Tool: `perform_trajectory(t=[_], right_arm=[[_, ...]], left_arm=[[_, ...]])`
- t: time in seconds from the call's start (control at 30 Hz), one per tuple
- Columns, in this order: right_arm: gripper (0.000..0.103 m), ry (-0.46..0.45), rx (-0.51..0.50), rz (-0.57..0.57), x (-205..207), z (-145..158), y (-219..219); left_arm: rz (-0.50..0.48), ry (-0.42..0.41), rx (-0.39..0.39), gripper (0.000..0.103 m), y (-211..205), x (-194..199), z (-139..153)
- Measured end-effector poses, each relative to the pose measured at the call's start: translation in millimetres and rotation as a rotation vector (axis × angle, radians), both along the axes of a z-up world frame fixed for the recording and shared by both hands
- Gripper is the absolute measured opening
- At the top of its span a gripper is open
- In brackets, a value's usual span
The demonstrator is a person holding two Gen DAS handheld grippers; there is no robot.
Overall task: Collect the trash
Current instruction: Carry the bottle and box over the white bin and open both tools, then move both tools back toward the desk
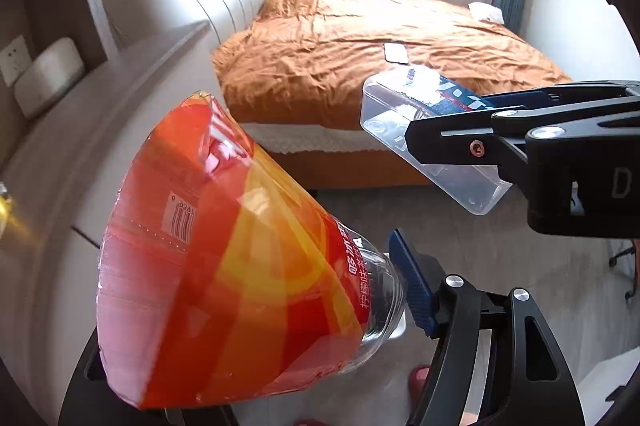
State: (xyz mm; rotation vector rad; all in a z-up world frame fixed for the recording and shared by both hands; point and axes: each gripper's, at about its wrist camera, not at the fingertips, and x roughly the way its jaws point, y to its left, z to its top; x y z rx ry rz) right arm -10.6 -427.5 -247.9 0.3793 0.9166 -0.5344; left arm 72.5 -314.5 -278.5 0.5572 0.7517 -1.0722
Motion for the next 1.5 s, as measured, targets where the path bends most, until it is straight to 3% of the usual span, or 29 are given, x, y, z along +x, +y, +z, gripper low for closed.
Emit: perform_trajectory(t=[0.3,0.57,0.6,0.63,0.7,0.8,0.97,1.1,1.27,1.5], right_arm=[[0.060,0.098,0.058,-0.027,-4,-138,-41],[0.060,0.155,0.100,-0.022,0,-239,-57],[0.062,0.169,0.112,-0.016,2,-248,-58],[0.071,0.190,0.125,-0.008,3,-259,-60],[0.099,0.213,0.101,-0.030,1,-274,-64],[0.099,0.216,0.133,-0.054,-5,-284,-70],[0.099,0.206,0.131,-0.081,-9,-271,-72],[0.099,0.185,0.121,-0.080,-6,-241,-67],[0.099,0.152,0.105,-0.075,-1,-194,-55],[0.099,0.048,0.062,-0.046,9,-99,-22]], left_arm=[[-0.075,0.023,0.070,0.067,-41,-3,-137],[-0.096,0.031,0.127,0.069,-57,-4,-232],[-0.094,0.042,0.134,0.076,-59,-4,-242],[-0.095,0.059,0.146,0.099,-63,-1,-252],[-0.069,0.094,0.140,0.098,-63,4,-266],[-0.054,0.115,0.167,0.098,-64,9,-278],[-0.060,0.100,0.168,0.098,-59,10,-265],[-0.048,0.089,0.159,0.098,-53,14,-236],[0.005,0.095,0.116,0.098,-42,21,-184],[0.083,0.094,0.031,0.098,-16,25,-92]])
